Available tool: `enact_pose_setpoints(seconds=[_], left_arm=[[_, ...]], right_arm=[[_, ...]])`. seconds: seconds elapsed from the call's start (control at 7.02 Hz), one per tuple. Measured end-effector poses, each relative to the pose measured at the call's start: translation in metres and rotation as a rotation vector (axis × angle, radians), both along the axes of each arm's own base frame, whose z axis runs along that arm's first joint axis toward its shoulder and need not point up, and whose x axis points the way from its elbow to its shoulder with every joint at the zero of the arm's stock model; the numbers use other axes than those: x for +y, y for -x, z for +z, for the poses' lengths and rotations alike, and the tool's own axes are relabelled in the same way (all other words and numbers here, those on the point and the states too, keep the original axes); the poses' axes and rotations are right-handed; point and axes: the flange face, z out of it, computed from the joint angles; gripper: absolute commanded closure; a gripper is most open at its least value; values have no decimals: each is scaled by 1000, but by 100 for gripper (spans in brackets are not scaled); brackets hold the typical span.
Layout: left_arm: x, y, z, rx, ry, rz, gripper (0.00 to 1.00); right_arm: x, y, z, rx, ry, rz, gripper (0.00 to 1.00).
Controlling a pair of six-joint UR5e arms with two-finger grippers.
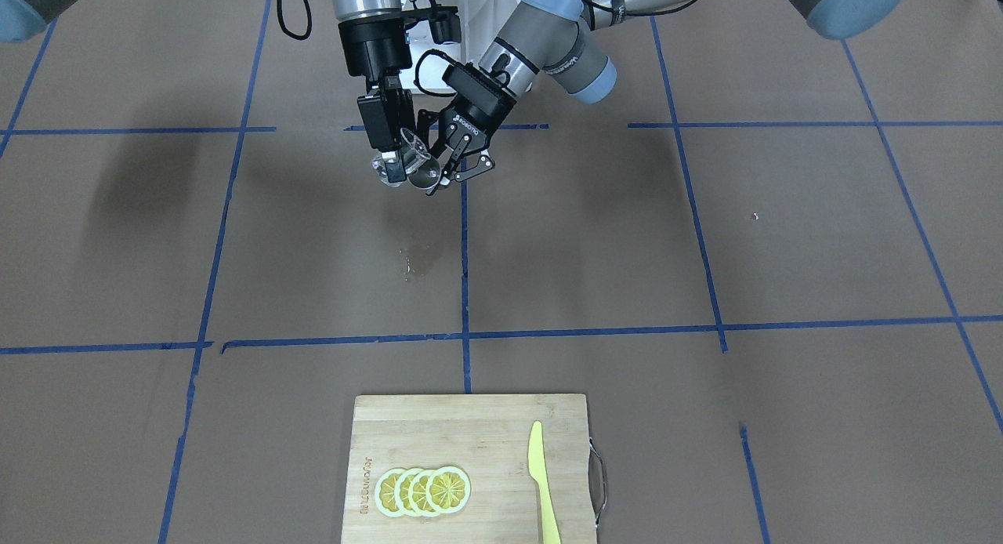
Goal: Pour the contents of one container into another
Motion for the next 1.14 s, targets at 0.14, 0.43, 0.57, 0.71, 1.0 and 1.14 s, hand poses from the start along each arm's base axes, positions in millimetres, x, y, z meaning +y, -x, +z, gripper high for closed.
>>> enact_pose_setpoints(seconds=[0.14,0.43,0.57,0.71,1.0,1.14], left_arm=[[0,0,0,0,0,0,100],[0,0,0,1,0,0,100],[0,0,0,1,0,0,100],[0,0,0,1,0,0,100],[0,0,-1,2,1,1,100],[0,0,-1,2,1,1,100]], right_arm=[[0,0,0,18,-13,1,100],[-1,-1,1,54,-40,9,100],[-2,-1,2,70,-50,14,100],[-3,-1,2,86,-61,16,100],[-3,0,3,125,-90,16,100],[-3,0,3,143,-106,15,100]])
